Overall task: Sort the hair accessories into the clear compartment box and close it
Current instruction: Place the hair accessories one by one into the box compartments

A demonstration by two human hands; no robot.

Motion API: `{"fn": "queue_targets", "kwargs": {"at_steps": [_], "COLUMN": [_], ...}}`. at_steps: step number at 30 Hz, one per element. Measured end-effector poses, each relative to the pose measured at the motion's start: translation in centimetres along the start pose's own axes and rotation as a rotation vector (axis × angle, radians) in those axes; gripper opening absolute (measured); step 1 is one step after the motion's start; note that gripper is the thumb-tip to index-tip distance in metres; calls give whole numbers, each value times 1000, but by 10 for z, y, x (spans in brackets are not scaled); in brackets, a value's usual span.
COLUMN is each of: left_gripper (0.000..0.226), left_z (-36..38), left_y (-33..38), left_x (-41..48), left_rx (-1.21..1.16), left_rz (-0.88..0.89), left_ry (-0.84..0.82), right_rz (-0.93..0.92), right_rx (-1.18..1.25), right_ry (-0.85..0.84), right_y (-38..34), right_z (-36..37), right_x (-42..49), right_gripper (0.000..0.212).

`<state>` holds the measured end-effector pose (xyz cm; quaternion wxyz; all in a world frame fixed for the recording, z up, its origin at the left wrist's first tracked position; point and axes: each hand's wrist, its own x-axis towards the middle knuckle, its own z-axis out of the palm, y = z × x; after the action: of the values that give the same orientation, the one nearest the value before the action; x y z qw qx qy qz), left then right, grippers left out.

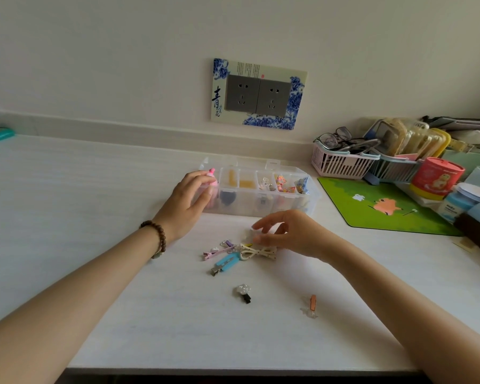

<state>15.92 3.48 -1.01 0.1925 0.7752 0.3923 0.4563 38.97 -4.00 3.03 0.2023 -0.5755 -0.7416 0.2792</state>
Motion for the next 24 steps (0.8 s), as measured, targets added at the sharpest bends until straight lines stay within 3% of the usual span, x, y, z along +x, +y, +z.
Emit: {"fn": "queue_targets", "kwargs": {"at_steps": [5,9,11,14,17,24], "left_gripper": [35,39,45,49,45,56], "left_z": [0,0,0,0,0,1], "left_y": [1,1,1,1,1,0], "left_x": [-1,0,1,1,1,2], "left_rx": [4,7,-5,-21,0,0], "left_rz": [-8,-32,-40,-42,-37,-3], "left_ry": [-6,-7,-11,-11,-2,14], "right_rz": [-58,-117,-164,-167,-189,-147], "right_rx": [-114,26,-9,-124,-206,-62], "right_ry": [-36,116,139,-49,-229,-135], "right_y": [-6,-12,-18,-22,-21,-14], "right_z": [-2,-11,-19,-21,-11,-3], "right_x": [10,17,20,22,19,18], "right_gripper": [23,12,19,38,32,19]}}
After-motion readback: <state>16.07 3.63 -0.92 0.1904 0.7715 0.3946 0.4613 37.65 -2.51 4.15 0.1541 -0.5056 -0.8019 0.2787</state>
